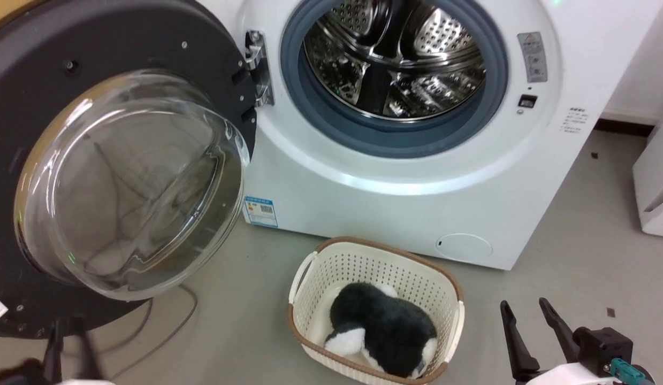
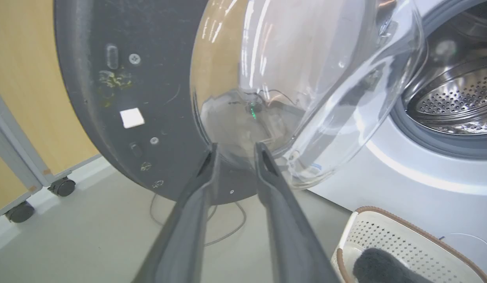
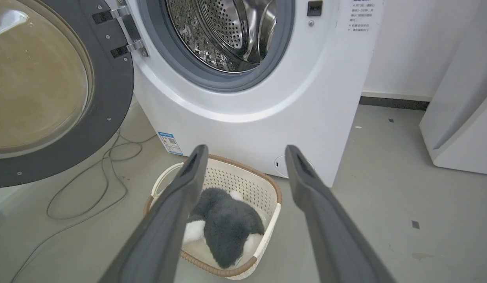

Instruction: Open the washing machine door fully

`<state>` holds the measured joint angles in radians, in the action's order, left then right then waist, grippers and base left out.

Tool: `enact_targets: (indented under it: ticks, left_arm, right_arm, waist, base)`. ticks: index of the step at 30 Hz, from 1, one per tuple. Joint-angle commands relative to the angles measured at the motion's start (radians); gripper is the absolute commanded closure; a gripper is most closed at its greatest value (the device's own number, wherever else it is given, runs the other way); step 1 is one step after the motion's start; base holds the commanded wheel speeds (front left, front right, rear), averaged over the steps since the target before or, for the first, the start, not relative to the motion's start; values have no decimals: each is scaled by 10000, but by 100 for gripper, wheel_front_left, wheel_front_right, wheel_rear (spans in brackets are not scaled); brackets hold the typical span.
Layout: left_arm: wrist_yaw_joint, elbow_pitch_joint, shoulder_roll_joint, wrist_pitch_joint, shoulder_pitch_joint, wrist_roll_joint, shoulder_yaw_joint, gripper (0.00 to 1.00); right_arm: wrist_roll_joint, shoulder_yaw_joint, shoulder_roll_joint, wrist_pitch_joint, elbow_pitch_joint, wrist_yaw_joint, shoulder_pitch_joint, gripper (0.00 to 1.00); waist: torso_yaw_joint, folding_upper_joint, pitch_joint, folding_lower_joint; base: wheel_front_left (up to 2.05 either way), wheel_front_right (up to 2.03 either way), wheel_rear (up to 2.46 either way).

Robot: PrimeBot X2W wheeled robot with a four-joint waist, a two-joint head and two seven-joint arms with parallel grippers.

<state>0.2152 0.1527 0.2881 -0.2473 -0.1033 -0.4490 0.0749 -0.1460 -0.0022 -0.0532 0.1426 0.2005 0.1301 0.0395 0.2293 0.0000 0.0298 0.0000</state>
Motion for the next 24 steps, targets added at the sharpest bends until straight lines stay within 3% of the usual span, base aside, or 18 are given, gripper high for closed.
enact_targets:
  ticks: [1,9,24]
  left_arm:
    - [45,-210,-62,-16,-158,93,-91,0]
    - [-291,-1401,-302,228,-581,516,-1225,0]
    - [-507,-962,-136,533,538,1884,-2825,0]
  right_arm:
    - [54,1,30,45,-37,6,111,0]
    - [441,63,30,-34,-369,6,204,0]
    - [1052,54,30,-397,-1062,6,484,0]
  waist:
    - [-70,0,-86,0]
    - [-479,0,-261,0]
    - [-1780,0,-348,0]
  base:
    - [0,0,0]
    - [0,0,0]
    - [0,0,0]
